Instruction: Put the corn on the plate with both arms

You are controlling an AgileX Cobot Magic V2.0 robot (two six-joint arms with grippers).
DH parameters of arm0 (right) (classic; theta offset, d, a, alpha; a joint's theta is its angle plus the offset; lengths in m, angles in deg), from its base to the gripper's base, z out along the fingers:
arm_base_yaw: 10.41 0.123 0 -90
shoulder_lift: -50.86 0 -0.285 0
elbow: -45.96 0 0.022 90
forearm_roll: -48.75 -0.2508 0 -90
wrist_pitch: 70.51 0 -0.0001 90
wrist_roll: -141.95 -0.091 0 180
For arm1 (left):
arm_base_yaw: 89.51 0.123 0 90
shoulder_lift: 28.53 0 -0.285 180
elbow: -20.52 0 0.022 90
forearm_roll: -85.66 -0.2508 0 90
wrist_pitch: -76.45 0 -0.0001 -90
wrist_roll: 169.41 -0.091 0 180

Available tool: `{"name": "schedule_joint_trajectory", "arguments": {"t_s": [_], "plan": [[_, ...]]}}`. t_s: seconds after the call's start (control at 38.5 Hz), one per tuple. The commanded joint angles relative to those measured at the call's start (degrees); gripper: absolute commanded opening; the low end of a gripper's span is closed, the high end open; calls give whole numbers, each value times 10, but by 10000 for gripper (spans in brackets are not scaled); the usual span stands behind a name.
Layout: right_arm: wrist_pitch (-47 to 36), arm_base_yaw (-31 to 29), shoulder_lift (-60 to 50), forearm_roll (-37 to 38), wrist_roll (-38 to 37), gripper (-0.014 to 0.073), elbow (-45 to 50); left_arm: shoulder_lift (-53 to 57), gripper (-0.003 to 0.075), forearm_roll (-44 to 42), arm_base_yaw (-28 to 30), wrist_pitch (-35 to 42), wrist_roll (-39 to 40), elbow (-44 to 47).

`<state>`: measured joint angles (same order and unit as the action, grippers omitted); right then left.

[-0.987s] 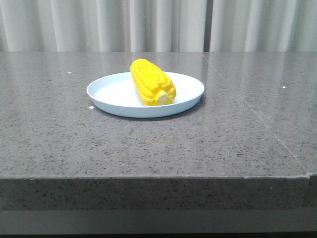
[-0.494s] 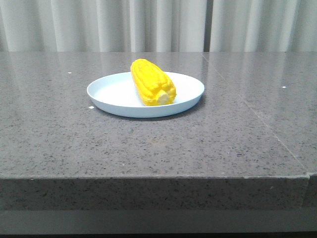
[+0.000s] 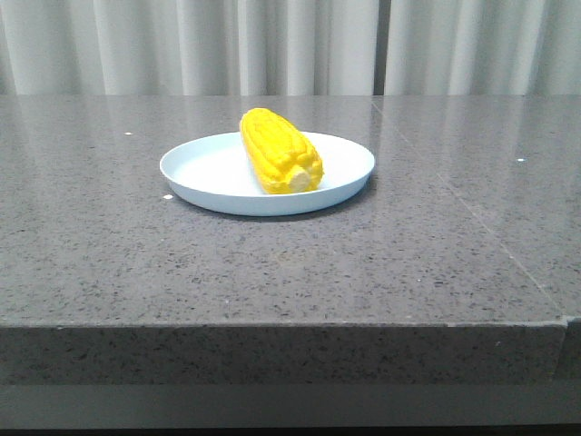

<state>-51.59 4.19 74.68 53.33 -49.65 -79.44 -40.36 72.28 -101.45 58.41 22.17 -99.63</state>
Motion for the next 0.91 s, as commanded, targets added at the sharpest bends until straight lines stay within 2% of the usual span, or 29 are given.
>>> {"name": "schedule_joint_trajectory", "arguments": {"t_s": [0.0, 0.1, 0.23, 0.39, 0.62, 0.88], "plan": [[-48, -3, 5, 6, 1, -69, -14, 6, -20, 32, 5, 70, -30, 3], [-48, -3, 5, 6, 1, -69, -14, 27, -20, 102, 26, 87, -91, 29], [-48, -3, 5, 6, 1, -69, -14, 55, -20, 147, 64, 88, -101, 68], [-48, -3, 5, 6, 1, -69, -14, 54, -20, 152, 94, 97, -101, 118], [-48, -3, 5, 6, 1, -69, -14, 54, -20, 152, 99, 160, -101, 193], [-48, -3, 5, 6, 1, -69, -14, 54, -20, 152, 99, 149, -101, 192]]}}
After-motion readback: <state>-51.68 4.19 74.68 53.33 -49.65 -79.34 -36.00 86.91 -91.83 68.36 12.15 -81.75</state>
